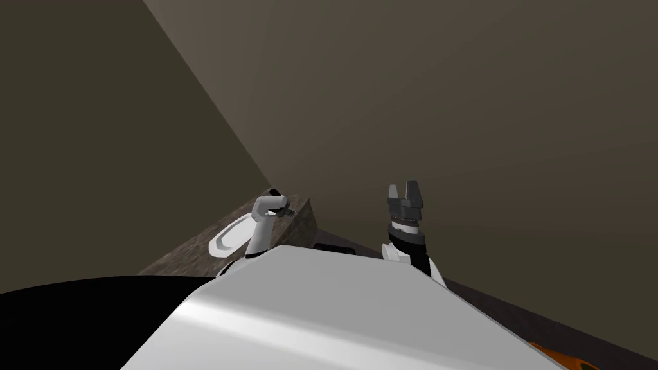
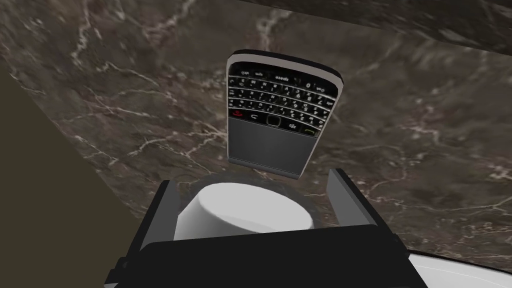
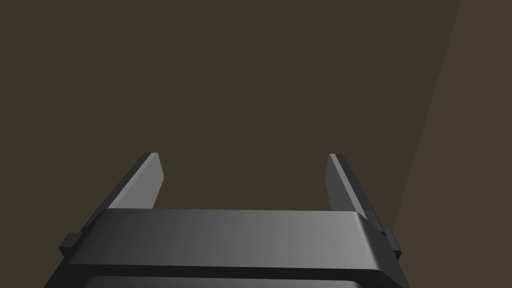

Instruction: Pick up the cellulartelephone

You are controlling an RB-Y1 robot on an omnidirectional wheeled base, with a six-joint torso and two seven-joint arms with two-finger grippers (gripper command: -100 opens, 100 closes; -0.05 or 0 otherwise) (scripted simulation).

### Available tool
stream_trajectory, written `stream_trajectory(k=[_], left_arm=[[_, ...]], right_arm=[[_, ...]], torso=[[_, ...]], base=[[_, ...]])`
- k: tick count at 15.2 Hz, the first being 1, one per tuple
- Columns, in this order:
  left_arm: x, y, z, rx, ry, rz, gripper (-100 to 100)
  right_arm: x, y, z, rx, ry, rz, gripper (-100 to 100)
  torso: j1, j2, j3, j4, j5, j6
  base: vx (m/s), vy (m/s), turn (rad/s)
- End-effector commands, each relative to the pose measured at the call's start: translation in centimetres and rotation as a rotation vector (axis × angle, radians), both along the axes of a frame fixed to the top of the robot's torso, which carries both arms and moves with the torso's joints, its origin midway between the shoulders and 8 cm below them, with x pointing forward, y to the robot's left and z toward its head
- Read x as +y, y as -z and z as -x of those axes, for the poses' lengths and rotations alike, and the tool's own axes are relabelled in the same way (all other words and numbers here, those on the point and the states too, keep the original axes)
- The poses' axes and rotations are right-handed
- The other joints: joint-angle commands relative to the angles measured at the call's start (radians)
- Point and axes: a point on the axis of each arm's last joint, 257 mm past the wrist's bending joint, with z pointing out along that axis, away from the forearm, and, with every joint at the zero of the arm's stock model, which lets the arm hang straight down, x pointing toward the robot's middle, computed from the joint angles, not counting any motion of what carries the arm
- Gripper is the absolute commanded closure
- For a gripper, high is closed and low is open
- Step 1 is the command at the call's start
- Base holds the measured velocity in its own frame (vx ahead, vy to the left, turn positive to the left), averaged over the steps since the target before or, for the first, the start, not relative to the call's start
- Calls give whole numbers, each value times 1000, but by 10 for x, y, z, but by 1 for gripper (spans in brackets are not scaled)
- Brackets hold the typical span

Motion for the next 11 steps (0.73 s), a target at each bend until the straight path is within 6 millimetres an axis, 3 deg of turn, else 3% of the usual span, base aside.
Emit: stream_trajectory(k=[1, 11], left_arm=[[-2, 3, 7, 37, -9, 11, -100], [-8, 12, 41, 212, -52, 74, -100]], right_arm=[[0, 0, 0, 0, 0, 0, 0], [0, 0, 0, 0, 0, 0, 0]], torso=[[0, 0, 0, 0, 0, 0], [0, 0, 0, 0, 0, 0]], base=[[28, 6, -15], [34, 7, -30]])
